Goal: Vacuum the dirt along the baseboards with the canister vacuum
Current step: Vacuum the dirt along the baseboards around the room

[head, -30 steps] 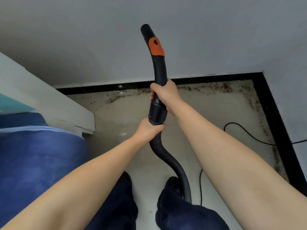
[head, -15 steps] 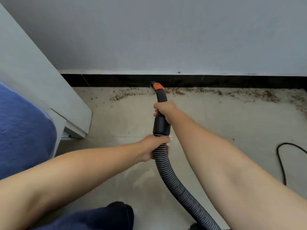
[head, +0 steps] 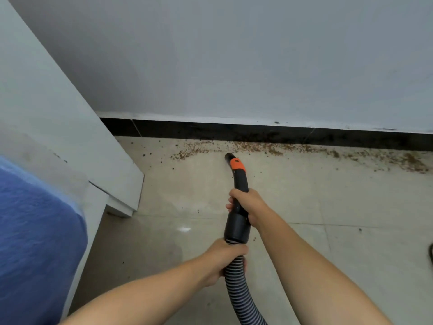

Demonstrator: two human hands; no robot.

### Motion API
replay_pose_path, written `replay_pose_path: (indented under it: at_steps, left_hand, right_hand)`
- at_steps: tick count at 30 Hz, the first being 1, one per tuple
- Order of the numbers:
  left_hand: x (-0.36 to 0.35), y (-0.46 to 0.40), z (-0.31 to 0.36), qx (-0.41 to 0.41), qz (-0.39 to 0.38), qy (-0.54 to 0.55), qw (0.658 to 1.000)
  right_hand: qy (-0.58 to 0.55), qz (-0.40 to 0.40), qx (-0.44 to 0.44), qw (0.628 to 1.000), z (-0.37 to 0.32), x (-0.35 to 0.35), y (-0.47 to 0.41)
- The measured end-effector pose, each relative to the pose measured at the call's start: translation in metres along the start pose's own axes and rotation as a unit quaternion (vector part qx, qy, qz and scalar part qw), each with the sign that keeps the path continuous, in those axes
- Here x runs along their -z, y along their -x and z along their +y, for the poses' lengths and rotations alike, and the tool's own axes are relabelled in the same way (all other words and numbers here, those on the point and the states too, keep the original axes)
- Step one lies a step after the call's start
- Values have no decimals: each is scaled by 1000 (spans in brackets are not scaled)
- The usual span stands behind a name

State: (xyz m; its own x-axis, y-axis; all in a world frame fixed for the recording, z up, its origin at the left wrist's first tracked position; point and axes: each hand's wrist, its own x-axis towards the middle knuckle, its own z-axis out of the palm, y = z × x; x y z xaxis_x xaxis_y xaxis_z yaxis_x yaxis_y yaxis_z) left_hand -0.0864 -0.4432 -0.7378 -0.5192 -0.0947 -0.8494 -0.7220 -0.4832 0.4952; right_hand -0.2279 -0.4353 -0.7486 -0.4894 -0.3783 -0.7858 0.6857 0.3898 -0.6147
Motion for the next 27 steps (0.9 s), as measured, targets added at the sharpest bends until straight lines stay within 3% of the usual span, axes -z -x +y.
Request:
replay_pose_path:
  at_steps: [3, 8, 13, 19, 24, 27]
  left_hand:
    - [-4, -2, -5, 1, 37, 50, 998]
    - [-11, -12, -18, -1, 182, 134, 974]
    - [-7, -12, -23, -1, 255, 139, 957]
    - [2, -12, -20, 0, 277, 147, 950]
    - [4, -6, -19, -13, 228, 226, 947]
    - [-1, -1, -13, -4, 213, 247, 945]
  right_hand:
    - [24, 26, 4, 999, 3, -8, -6]
    - [124, 12, 27, 992, 10, -44, -9]
    - [280, 46, 75, 956, 20, -78, -11]
    - [346, 43, 107, 931, 23, -92, -16]
    - [274, -103, 60, 954, 14, -84, -14]
    - [265, -86, 60, 959, 11, -84, -13]
